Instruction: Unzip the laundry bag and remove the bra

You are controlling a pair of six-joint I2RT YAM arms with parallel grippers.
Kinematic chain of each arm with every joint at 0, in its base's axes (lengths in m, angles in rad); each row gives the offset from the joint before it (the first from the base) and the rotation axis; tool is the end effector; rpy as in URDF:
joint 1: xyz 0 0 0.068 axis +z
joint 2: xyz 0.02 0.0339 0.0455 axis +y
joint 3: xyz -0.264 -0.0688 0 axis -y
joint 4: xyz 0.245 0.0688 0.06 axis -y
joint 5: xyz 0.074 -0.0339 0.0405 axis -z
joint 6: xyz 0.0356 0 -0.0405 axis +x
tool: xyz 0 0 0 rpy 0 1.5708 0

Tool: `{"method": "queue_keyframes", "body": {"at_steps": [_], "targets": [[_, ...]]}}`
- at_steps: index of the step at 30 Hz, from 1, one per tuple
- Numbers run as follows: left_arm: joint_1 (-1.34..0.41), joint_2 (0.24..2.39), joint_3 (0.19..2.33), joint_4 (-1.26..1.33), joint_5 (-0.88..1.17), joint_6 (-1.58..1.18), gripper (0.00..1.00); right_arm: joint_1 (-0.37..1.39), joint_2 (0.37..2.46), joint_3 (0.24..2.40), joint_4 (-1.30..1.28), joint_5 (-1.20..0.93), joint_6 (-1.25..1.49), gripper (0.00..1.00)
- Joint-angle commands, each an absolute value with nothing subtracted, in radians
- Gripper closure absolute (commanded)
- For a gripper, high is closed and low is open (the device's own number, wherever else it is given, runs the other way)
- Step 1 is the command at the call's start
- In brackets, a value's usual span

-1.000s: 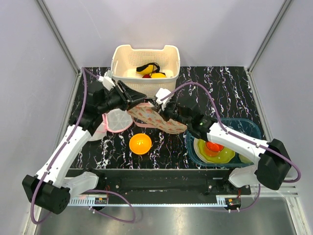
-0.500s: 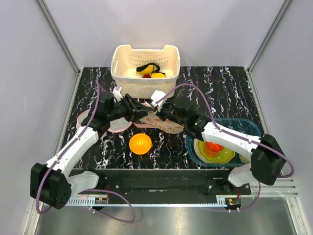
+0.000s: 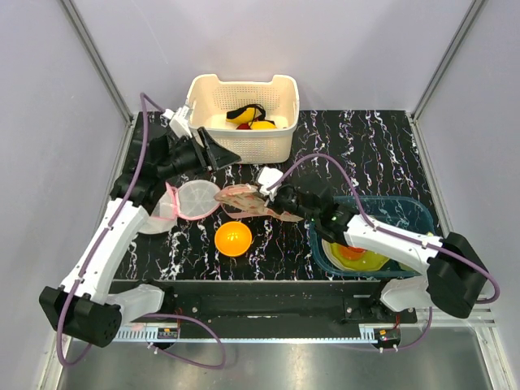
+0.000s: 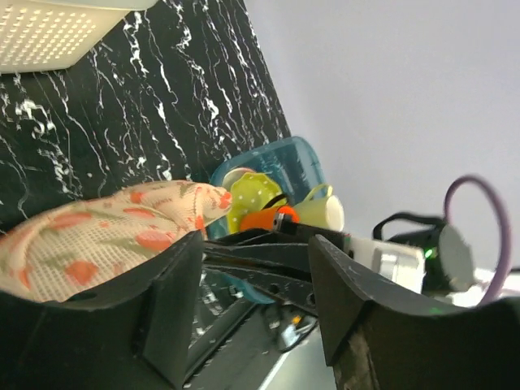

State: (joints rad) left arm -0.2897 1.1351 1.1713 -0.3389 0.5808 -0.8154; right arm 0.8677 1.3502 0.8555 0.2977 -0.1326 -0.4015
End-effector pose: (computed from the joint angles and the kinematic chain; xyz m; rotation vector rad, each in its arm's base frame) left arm 0.2343 -0.0902 0.3907 -0.0947 2.0332 -1.2729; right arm 0.1991 0.2422 0.2862 -1.1370 1.3805 0.4537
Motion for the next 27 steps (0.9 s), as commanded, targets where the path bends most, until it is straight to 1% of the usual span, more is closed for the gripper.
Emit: {"method": "queue_keyframes", "body": {"at_steps": [1,3,10,11,13,17,21,27], "targets": [[-0.290,1.222,1.169,-0.445,0.745,-0.497,0.41,0.876,1.301,0.847,0.299,-0.196,-0.403,1.00],[-0.302,1.252,1.131,-0.420,0.817,-0.482,0.41,0.876,1.296,0.844,0.276,-0.199,-0.402,1.00],[-0.350,1.293,1.092,-0.390,0.860,-0.486,0.41,0.876,1.295,0.839,0.241,-0.235,-0.390,1.00],[-0.350,1.295,1.086,-0.364,0.871,-0.501,0.44,0.874,1.299,0.839,0.244,-0.233,-0.387,1.00],[-0.350,1.305,1.080,-0.354,0.880,-0.546,0.45,0.876,1.304,0.841,0.244,-0.230,-0.385,1.00],[-0.351,1.313,1.077,-0.344,0.951,-0.586,0.50,0.874,1.321,0.841,0.248,-0.218,-0.394,1.00],[-0.351,1.301,1.075,-0.353,0.965,-0.577,0.51,0.876,1.333,0.838,0.265,-0.209,-0.399,1.00],[-0.351,1.310,1.062,-0.359,0.953,-0.580,0.66,0.876,1.351,0.848,0.273,-0.233,-0.387,1.00]]}}
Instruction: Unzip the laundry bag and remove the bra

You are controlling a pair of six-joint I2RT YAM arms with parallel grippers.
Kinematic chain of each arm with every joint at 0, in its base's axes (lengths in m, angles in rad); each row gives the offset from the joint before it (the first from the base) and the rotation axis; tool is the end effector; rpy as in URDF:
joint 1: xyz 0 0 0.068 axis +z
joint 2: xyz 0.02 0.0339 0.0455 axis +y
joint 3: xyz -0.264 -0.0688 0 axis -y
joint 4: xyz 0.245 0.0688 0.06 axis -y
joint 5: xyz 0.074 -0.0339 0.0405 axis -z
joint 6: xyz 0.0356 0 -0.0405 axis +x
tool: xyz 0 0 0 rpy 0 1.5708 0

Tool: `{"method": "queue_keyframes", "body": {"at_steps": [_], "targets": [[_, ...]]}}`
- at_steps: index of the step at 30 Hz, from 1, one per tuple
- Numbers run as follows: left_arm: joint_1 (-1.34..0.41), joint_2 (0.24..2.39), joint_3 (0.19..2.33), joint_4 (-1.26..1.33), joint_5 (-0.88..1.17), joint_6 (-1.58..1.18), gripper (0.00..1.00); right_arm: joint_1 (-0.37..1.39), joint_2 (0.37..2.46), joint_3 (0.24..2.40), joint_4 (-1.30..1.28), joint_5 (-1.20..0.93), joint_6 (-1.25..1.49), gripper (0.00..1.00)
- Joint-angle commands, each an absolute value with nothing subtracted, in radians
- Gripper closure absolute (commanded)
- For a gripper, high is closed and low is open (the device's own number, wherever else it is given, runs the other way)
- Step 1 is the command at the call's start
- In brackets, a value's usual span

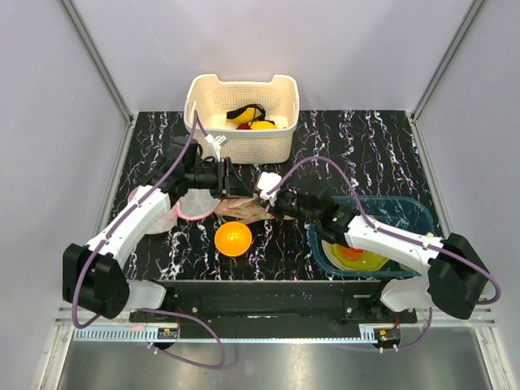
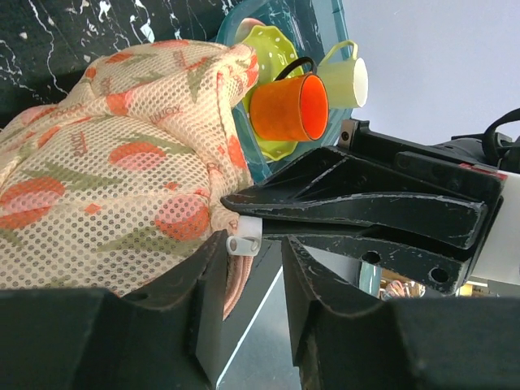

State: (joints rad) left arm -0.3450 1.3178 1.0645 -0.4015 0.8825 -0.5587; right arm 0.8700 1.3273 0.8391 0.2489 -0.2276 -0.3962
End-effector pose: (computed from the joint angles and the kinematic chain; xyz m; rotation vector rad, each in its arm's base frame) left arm 0.2568 -0.1215 0.3069 0.2842 2.3199 -1.4572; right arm 0.1915 0.2394 0.2820 -1.2150 1.3780 0.5406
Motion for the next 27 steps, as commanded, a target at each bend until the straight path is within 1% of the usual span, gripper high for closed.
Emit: {"method": "queue_keyframes", "body": {"at_steps": [1,2,6,7,8,9,13,17,22,27], "targets": [[-0.351,1.310,1.062,-0.359,0.950,-0.580,0.67,0.876,1.354,0.847,0.276,-0.238,-0.385,1.00],[-0.351,1.309,1.063,-0.359,0.942,-0.581,0.69,0.874,1.355,0.847,0.278,-0.241,-0.385,1.00],[-0.353,1.307,1.071,-0.347,0.942,-0.591,0.86,0.876,1.359,0.853,0.282,-0.261,-0.374,1.00],[-0.353,1.307,1.071,-0.342,0.942,-0.592,0.89,0.876,1.361,0.857,0.276,-0.267,-0.373,1.00],[-0.353,1.307,1.072,-0.341,0.939,-0.594,0.96,0.874,1.364,0.857,0.275,-0.270,-0.371,1.00],[-0.353,1.307,1.074,-0.342,0.934,-0.595,0.99,0.876,1.364,0.857,0.273,-0.270,-0.368,1.00],[-0.351,1.302,1.081,-0.359,0.902,-0.595,1.00,0.874,1.362,0.845,0.272,-0.256,-0.365,1.00],[-0.335,1.272,1.078,-0.391,0.819,-0.584,1.00,0.874,1.332,0.807,0.265,-0.197,-0.356,1.00],[-0.299,1.223,1.046,-0.376,0.810,-0.598,1.00,0.874,1.278,0.755,0.258,-0.143,-0.310,1.00],[-0.279,1.198,1.017,-0.364,0.807,-0.624,1.00,0.874,1.258,0.749,0.259,-0.111,-0.241,1.00]]}}
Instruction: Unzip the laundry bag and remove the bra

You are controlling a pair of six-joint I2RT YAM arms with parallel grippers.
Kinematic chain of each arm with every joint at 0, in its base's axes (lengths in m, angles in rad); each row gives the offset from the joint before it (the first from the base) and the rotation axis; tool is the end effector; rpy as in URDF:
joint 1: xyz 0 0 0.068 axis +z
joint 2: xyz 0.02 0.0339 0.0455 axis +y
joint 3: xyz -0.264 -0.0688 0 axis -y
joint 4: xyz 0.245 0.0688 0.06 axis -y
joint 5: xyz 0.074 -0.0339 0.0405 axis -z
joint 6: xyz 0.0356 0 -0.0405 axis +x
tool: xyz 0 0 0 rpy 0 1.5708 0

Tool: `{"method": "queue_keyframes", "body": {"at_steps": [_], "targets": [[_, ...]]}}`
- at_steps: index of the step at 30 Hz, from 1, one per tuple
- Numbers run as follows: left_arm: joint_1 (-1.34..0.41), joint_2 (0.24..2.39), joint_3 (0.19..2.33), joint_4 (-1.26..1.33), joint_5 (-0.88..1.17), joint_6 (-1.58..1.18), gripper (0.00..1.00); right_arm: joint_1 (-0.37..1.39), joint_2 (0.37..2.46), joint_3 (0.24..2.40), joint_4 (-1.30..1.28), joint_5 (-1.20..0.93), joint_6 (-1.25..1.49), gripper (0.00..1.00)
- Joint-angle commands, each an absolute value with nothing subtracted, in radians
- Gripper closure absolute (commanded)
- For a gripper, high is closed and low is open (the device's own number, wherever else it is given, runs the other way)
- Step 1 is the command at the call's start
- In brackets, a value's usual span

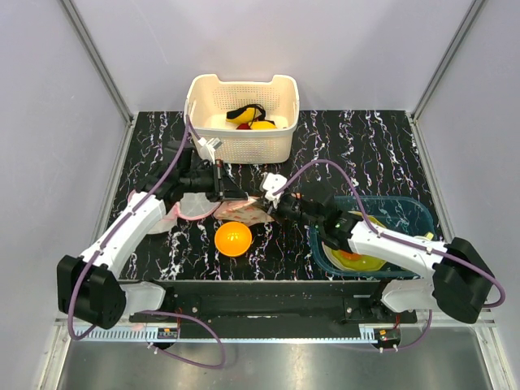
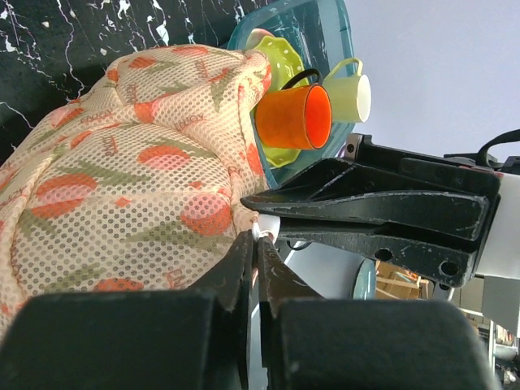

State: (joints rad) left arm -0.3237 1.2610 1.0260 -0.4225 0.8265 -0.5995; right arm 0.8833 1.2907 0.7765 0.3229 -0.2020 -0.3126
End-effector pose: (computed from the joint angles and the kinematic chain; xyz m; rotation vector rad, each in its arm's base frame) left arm 0.2471 -0.1105 0.3063 0.1743 2.3427 -1.4041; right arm 0.1828 0.2339 0.2783 -1.1312 1.3950 0.5896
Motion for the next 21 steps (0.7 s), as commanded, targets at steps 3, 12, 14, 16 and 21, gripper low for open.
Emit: {"method": "queue_keyframes", "body": {"at_steps": [3,12,14,16,21], "targets": [[-0.273,1.169,0.994,-0.336,0.813,-0.652,1.00,0.874,1.259,0.755,0.241,-0.106,-0.221,1.00],[-0.245,1.080,0.914,-0.319,0.804,-0.686,1.00,0.874,1.255,0.755,0.204,-0.075,-0.170,1.00],[-0.245,1.075,0.913,-0.311,0.810,-0.693,1.00,0.874,1.250,0.758,0.207,-0.090,-0.166,1.00],[-0.247,1.089,0.920,-0.305,0.816,-0.704,1.00,0.874,1.252,0.759,0.212,-0.101,-0.155,1.00],[-0.290,1.167,0.956,-0.301,0.821,-0.718,0.48,0.874,1.261,0.762,0.222,-0.123,-0.163,1.00]]}}
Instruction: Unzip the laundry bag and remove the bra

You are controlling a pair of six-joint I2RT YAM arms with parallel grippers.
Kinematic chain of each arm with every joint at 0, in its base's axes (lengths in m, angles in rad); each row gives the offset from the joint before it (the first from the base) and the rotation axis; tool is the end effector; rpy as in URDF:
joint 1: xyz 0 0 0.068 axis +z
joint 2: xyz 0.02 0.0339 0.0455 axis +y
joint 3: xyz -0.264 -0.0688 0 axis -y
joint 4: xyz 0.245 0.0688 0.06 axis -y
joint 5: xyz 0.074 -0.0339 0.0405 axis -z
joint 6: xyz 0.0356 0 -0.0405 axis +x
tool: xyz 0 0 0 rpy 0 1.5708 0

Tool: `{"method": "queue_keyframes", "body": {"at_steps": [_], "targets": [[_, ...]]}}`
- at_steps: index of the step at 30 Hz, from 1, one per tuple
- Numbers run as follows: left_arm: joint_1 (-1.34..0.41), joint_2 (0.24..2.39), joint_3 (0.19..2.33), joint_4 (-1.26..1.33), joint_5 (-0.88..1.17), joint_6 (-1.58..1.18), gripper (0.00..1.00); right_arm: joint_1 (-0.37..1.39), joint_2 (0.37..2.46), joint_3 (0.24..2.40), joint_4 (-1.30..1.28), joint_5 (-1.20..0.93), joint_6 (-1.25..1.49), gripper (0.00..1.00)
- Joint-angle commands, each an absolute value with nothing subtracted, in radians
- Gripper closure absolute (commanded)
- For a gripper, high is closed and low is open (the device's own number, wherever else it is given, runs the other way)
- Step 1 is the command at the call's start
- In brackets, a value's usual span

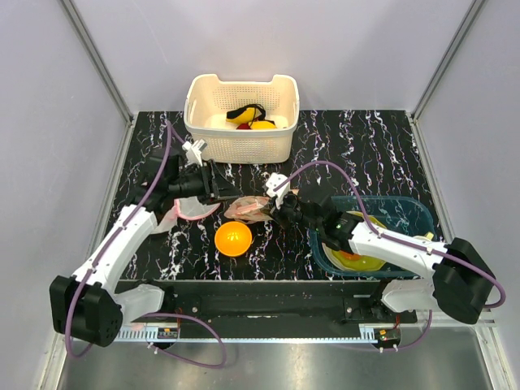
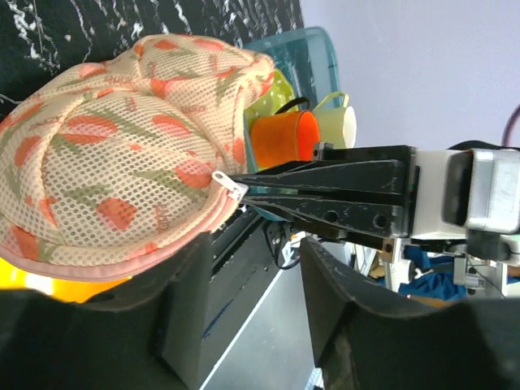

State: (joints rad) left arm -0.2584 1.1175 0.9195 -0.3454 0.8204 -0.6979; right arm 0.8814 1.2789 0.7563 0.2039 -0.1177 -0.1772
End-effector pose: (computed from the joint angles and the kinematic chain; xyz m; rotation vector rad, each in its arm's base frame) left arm 0.2259 -0.0866 0.3107 0.0469 2.2499 -1.4113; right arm 0.1813 0.2265 0.2618 -1.0450 1.6236 0.5877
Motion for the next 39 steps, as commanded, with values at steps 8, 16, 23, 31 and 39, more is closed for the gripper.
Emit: {"method": "queue_keyframes", "body": {"at_steps": [8,16,23,31,39], "targets": [[-0.357,1.292,1.006,-0.313,0.756,-0.775,0.42,0.874,1.287,0.799,0.189,-0.126,-0.187,1.00],[-0.373,1.373,1.034,-0.313,0.729,-0.764,0.45,0.874,1.292,0.799,0.180,-0.143,-0.192,1.00],[-0.416,1.414,1.058,-0.331,0.718,-0.752,0.49,0.874,1.290,0.801,0.178,-0.141,-0.190,1.00],[-0.429,1.413,1.023,-0.253,0.736,-0.805,0.64,0.874,1.298,0.805,0.166,-0.146,-0.187,1.00],[-0.430,1.388,1.015,-0.281,0.721,-0.793,0.96,0.874,1.287,0.796,0.149,-0.110,-0.187,1.00]]}}
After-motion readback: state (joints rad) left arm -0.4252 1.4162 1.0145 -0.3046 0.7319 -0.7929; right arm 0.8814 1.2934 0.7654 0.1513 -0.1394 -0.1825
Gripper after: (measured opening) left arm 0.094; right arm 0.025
